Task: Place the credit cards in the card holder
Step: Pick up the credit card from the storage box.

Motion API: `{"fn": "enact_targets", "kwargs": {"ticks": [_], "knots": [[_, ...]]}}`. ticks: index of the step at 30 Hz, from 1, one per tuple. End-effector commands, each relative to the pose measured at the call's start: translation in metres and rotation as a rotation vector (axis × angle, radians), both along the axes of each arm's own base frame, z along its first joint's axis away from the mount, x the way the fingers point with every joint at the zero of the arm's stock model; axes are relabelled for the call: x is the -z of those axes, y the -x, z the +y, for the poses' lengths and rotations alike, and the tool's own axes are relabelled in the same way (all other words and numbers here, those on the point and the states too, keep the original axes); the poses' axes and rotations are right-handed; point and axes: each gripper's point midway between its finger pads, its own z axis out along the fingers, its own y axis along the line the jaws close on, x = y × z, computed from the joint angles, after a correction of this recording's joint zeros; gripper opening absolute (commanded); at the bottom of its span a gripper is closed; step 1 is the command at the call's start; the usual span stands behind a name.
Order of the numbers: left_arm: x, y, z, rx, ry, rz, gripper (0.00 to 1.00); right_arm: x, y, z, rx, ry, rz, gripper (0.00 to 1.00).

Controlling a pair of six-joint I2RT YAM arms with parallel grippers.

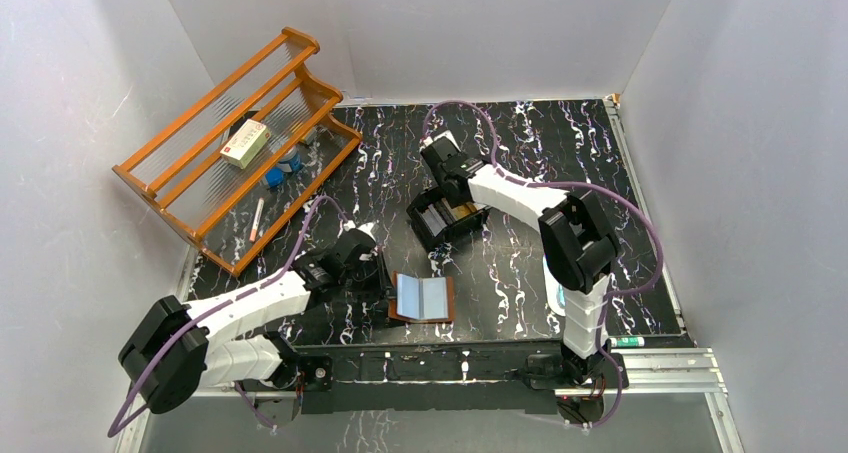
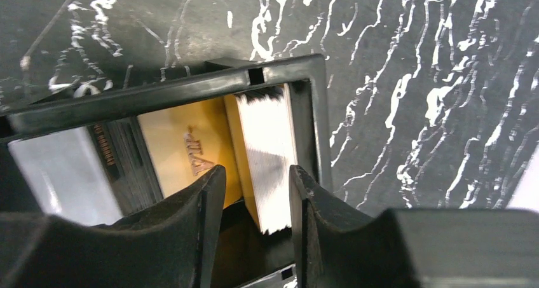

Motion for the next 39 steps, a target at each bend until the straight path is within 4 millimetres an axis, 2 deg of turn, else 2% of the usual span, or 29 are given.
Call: {"fn": "enact_targets", "kwargs": {"ticks": [1,5,11,19,29,33,39], "knots": [[-0.002,-0.001,-0.005,0.024,0.052,-0.034,0.10,-0.013,-0.023,-0.014,0.036,0.127,-0.077,0.47],[-0.005,0.002,-0.025,0.097,0.146,-0.036,0.10,0.000,-0.026,-0.015,0.036,0.163,-0.068,0.47],[-0.005,0.003,-0.027,0.100,0.170,-0.034,0.15,0.002,-0.027,-0.022,0.055,0.209,-0.077,0.45],[-0.006,0.002,-0.026,0.088,0.166,-0.039,0.17,-0.016,-0.031,-0.024,0.092,0.200,-0.125,0.32],[-0.006,0.002,-0.024,0.084,0.164,-0.041,0.17,-0.028,-0.033,-0.023,0.099,0.176,-0.155,0.25],[-0.006,0.002,-0.024,0.081,0.169,-0.045,0.17,-0.028,-0.032,-0.023,0.100,0.181,-0.153,0.24],[-0.007,0.001,-0.026,0.087,0.162,-0.044,0.17,-0.038,-0.034,-0.021,0.102,0.161,-0.169,0.23]]}}
